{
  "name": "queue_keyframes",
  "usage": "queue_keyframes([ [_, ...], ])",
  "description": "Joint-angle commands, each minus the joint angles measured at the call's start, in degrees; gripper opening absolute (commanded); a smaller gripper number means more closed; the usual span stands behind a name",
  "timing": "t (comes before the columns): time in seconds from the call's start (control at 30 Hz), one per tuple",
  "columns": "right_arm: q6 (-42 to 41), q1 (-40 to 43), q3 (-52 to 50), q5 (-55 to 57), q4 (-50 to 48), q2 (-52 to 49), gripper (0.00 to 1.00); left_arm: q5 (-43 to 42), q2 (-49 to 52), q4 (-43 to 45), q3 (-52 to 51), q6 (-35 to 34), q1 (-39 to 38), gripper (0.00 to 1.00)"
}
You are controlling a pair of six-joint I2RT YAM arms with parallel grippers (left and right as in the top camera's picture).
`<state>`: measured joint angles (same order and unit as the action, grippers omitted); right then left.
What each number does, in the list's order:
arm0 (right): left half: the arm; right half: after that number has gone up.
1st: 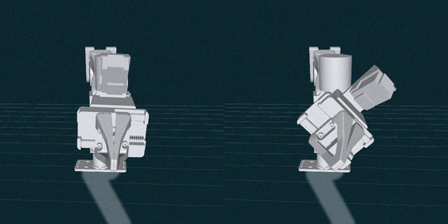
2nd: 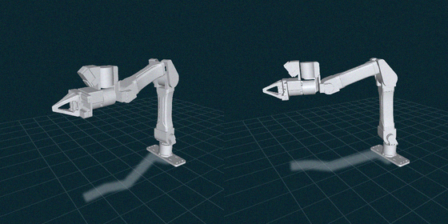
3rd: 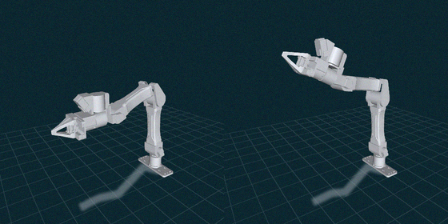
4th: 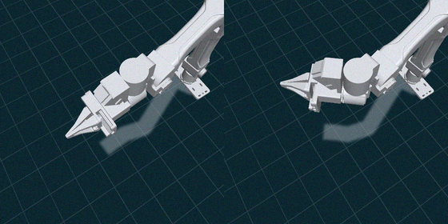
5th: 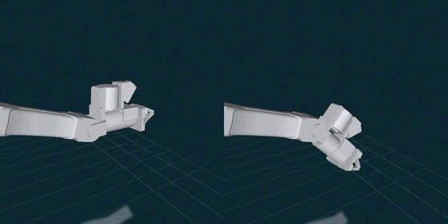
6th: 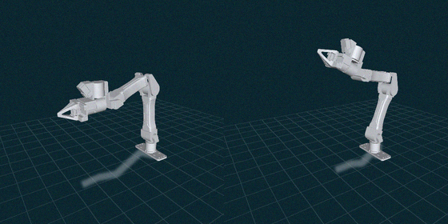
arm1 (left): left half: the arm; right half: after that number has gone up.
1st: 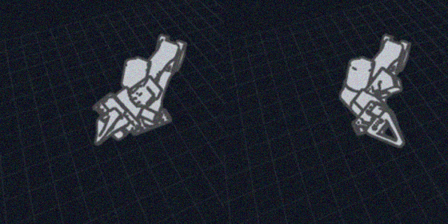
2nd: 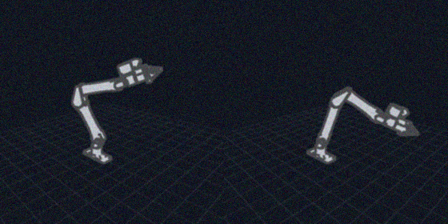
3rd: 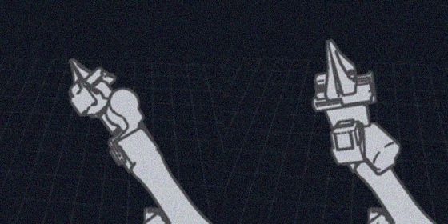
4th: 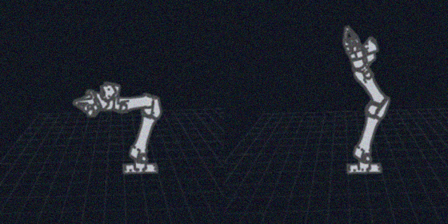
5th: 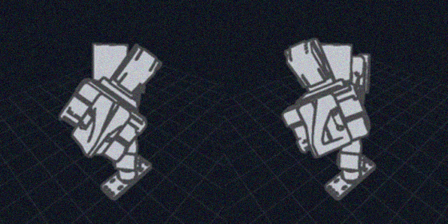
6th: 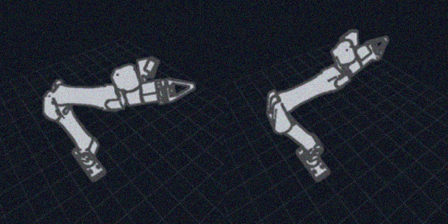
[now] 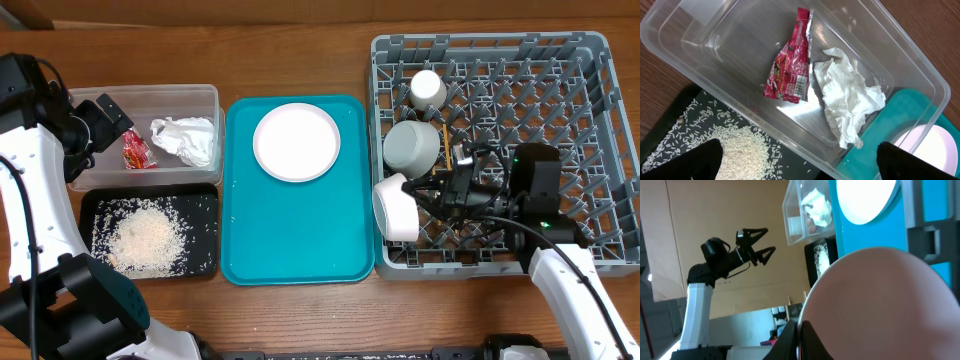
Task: Sort waste into correct bins and load items into the dishwasher
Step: 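Set the pink bowl in the rack below the white bowl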
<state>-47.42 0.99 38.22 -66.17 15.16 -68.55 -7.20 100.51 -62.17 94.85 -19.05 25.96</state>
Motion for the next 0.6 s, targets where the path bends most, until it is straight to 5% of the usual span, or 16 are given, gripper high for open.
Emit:
queue_keyframes([
  [0.0,4.2,1.1,0.1,4.6,3.3,0.2,0.04,0.3,-1.5,0.0,-0.1,1.3,-0.2,1.00],
  [0.57,13.5,7.1,-1.2,6.2,5.2,0.2,0.14,0.3,-1.5,0.0,-0.1,1.3,-0.2,1.00],
])
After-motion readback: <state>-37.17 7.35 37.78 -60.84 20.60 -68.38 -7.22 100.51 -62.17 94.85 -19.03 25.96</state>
